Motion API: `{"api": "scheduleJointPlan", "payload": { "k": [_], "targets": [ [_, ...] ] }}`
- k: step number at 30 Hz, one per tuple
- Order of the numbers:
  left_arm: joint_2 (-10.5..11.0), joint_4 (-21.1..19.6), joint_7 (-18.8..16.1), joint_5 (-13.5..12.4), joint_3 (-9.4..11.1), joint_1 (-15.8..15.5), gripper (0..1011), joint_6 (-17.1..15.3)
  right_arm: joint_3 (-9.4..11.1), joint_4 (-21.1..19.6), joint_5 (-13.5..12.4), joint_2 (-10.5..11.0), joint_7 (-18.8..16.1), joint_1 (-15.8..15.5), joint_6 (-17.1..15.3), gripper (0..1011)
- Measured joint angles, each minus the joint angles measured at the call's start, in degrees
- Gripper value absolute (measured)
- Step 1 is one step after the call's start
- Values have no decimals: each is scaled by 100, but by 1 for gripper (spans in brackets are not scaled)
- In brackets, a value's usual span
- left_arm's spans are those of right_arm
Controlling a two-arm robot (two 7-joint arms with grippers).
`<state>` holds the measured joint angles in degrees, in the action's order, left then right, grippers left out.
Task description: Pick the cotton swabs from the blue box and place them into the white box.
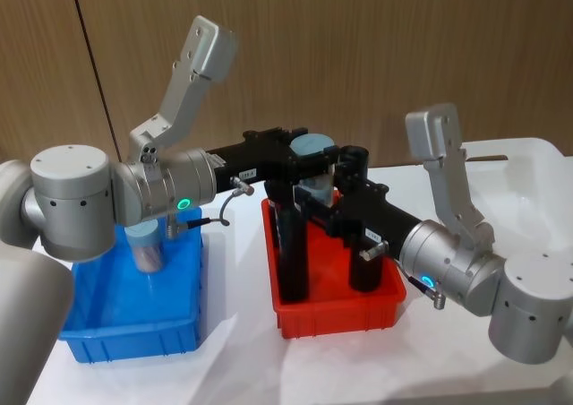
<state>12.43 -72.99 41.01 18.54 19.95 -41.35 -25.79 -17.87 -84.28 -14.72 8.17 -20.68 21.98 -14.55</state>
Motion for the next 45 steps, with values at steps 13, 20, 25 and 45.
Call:
{"api": "scheduleJointPlan", "payload": {
  "k": [13,20,25,45],
  "targets": [
    [0,2,3,-1,8,1,947,-7,-25,-75,-33,14,-8,-15,37,636],
    [0,1,3,-1,4,1,1004,-7,-29,-99,-57,21,2,-24,53,636],
    [0,1,3,-1,3,0,1004,-6,-32,-103,-69,28,21,-32,69,636],
    [0,1,1,-2,2,0,1004,-1,51,131,-120,115,312,-92,225,636]
  ]
}}
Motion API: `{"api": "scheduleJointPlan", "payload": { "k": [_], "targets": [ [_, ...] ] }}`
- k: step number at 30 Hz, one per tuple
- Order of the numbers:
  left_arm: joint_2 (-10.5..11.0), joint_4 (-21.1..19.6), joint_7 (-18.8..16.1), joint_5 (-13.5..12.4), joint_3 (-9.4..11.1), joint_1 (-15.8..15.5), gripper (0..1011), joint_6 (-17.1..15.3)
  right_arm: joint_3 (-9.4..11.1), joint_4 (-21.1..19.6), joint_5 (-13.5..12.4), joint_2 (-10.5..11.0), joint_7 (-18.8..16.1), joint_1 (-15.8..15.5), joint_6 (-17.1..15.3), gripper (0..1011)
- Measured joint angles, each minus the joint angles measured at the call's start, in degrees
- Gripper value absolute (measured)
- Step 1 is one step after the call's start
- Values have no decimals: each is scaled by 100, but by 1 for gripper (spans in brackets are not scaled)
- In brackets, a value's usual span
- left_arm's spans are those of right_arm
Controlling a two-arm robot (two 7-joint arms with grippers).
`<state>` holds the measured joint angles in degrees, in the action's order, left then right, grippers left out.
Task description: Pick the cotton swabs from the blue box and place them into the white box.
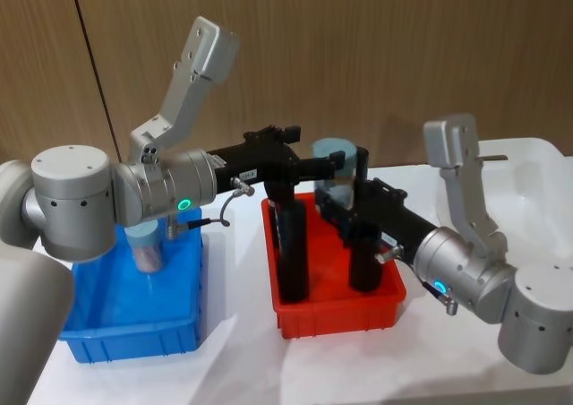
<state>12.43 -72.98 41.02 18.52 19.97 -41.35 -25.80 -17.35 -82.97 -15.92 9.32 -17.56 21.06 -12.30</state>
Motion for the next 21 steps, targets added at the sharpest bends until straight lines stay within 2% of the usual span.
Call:
{"api": "scheduleJointPlan", "payload": {
  "k": [12,21],
  "targets": [
    [0,0,0,0,0,0,1004,0,217,195,-40,148,290,44,168,636],
    [0,0,0,0,0,0,1004,0,458,320,-39,320,576,99,301,636]
  ]
}}
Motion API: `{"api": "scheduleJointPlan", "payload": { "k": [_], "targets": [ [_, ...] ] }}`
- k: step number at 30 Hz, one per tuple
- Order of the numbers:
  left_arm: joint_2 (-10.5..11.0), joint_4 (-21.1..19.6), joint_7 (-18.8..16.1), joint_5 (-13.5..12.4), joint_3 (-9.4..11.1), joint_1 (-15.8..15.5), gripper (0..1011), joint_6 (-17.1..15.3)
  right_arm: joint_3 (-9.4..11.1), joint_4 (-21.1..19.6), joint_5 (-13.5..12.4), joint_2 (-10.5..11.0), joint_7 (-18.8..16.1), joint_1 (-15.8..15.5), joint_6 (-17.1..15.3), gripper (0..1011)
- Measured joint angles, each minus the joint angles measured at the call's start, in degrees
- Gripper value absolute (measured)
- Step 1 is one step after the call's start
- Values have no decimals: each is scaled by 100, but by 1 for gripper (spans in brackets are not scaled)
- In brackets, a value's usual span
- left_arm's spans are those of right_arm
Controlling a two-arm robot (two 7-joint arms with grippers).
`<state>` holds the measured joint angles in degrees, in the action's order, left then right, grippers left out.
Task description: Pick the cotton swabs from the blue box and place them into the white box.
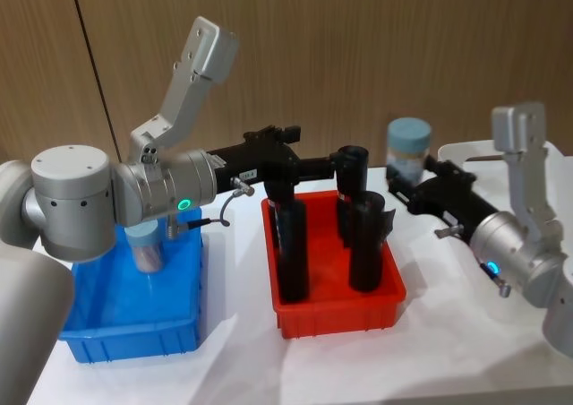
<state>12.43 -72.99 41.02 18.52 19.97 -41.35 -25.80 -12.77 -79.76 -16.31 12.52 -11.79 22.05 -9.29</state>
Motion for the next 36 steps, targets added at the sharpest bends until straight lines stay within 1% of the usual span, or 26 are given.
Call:
{"api": "scheduleJointPlan", "payload": {
  "k": [6,10,19,27,36],
  "targets": [
    [0,0,0,0,0,0,1004,0,125,52,51,101,152,10,45,636],
    [0,0,0,0,0,0,1004,0,243,91,101,196,298,11,63,636],
    [0,0,0,1,0,0,1004,0,455,170,178,374,528,-6,37,636],
    [0,0,1,1,0,0,1004,0,614,343,212,499,655,-1,-116,636],
    [0,0,1,1,0,0,1004,0,715,623,183,563,666,59,-291,636]
  ]
}}
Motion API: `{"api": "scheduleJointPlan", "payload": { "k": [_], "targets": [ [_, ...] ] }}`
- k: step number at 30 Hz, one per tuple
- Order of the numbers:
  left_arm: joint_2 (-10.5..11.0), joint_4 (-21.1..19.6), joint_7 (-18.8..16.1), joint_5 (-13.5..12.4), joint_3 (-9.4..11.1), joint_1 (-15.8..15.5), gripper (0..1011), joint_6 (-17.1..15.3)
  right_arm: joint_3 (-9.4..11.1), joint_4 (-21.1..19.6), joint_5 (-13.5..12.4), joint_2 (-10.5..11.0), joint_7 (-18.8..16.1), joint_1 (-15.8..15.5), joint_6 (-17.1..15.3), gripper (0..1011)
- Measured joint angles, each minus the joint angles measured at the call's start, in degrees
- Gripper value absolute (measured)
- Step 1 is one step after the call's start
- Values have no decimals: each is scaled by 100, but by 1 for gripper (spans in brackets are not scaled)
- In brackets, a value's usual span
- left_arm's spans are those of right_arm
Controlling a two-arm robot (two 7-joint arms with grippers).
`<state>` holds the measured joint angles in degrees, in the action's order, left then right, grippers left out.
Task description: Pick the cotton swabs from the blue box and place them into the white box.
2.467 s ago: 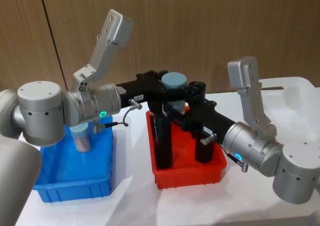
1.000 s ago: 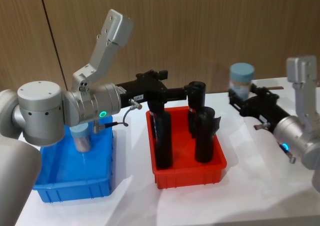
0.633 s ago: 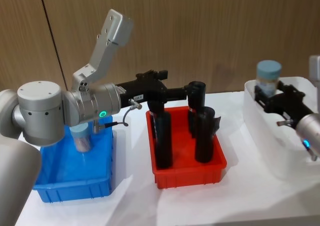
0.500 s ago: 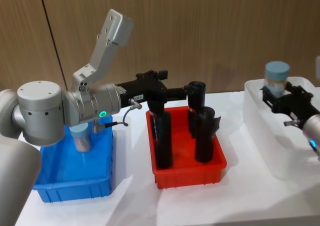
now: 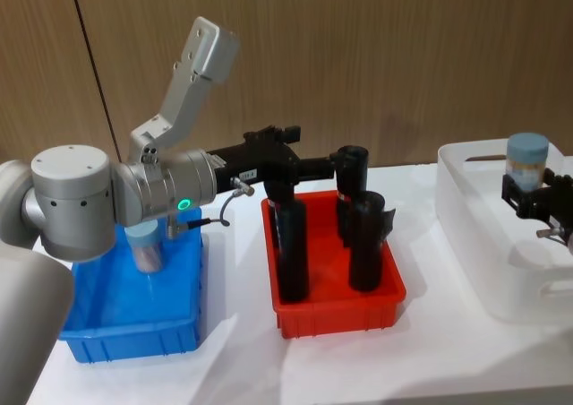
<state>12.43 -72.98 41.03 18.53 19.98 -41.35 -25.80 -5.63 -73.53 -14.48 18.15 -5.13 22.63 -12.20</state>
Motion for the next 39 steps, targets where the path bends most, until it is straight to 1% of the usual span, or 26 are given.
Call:
{"api": "scheduleJointPlan", "payload": {
  "k": [6,16,18,20,21,22,25,26,28,30,39],
  "targets": [
    [0,0,0,0,0,0,1004,0,51,292,-42,29,-98,86,-121,636],
    [0,0,0,0,0,0,1004,0,102,625,-116,50,-230,186,-188,636],
    [0,0,0,0,0,0,1004,0,116,698,-146,54,-263,206,-192,661],
    [0,0,0,0,0,0,1004,0,122,727,-153,55,-276,212,-192,733],
    [0,0,0,0,0,0,1004,0,124,742,-157,56,-283,215,-192,752],
    [0,0,0,0,0,0,1004,0,131,770,-170,57,-296,221,-192,804],
    [0,0,0,0,0,0,1004,0,139,798,-189,59,-306,225,-188,856],
    [0,0,0,0,0,0,1004,0,144,811,-193,61,-312,227,-179,907],
    [0,0,0,0,0,0,1004,0,149,823,-197,62,-318,228,-166,938],
    [0,0,0,0,0,0,1004,0,158,835,-204,65,-330,228,-141,991],
    [0,0,0,0,0,0,1004,0,186,820,-237,72,-341,203,33,1002]
  ]
}}
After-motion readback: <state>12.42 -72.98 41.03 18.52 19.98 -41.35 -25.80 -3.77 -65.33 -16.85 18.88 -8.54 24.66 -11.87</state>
